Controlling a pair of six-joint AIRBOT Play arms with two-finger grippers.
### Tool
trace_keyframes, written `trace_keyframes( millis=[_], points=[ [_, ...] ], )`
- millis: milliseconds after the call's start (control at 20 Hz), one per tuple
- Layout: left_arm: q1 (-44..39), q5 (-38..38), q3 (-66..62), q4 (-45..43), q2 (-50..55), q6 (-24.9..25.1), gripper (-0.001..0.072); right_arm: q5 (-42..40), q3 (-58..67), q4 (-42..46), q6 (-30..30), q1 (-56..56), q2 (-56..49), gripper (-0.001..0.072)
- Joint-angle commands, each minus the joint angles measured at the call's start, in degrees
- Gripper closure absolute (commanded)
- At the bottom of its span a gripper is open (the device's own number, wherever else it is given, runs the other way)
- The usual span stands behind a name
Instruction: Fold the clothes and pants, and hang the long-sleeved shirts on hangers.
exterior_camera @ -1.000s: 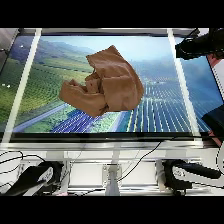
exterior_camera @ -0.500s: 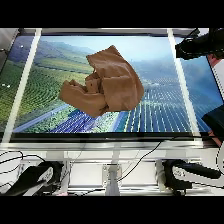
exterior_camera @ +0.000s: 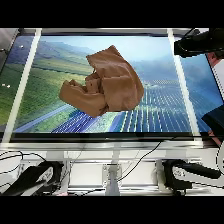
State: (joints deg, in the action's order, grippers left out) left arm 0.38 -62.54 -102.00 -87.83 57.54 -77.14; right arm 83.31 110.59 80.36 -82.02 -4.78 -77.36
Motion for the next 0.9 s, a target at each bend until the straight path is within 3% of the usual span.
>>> trace_keyframes(
  millis=[0, 50, 100, 200, 300, 450, 700, 800, 850],
  points=[
    [0.0, -6.0, 0.0, 1.6, 5.2, -1.7, 0.0373, -0.3, -2.4, -3.0, -1.2, -0.6, -0.3, 0.0695],
    [0.0, -8.4, 0.0, 2.5, 8.1, -1.8, 0.0317, -0.3, -4.0, -3.1, -1.1, -0.7, -0.3, 0.0686],
    [0.0, -9.9, 0.0, 4.3, 11.0, -1.8, 0.0275, -0.5, -5.7, -3.9, -0.8, -0.7, -0.3, 0.0611],
    [0.0, -10.3, 0.0, 11.6, 17.8, -1.7, 0.0249, -1.2, -8.8, -4.0, -0.8, -0.8, -0.3, 0.0359],
    [0.0, -9.1, 0.0, 14.7, 25.1, -1.5, 0.0148, -1.6, -11.0, -3.5, -0.8, -0.7, -0.3, 0.0352],
    [0.3, -9.3, 0.0, 17.4, 36.2, -1.5, 0.0148, -2.0, -12.5, -3.4, 0.6, -0.7, -0.3, 0.0352],
    [0.2, -5.1, 0.0, 32.1, 50.8, -1.5, 0.0145, -5.0, -12.5, -3.3, 0.9, -0.7, -0.3, 0.0352],
    [-0.4, -3.8, 0.0, 37.9, 55.4, -1.5, 0.0001, -6.3, -12.5, -3.3, 0.9, -0.7, -0.3, 0.0352],
    [-0.5, -2.8, 0.0, 40.3, 57.3, -1.5, 0.0001, -6.8, -12.5, -3.3, 0.9, -0.7, -0.3, 0.0353]
  ],
)
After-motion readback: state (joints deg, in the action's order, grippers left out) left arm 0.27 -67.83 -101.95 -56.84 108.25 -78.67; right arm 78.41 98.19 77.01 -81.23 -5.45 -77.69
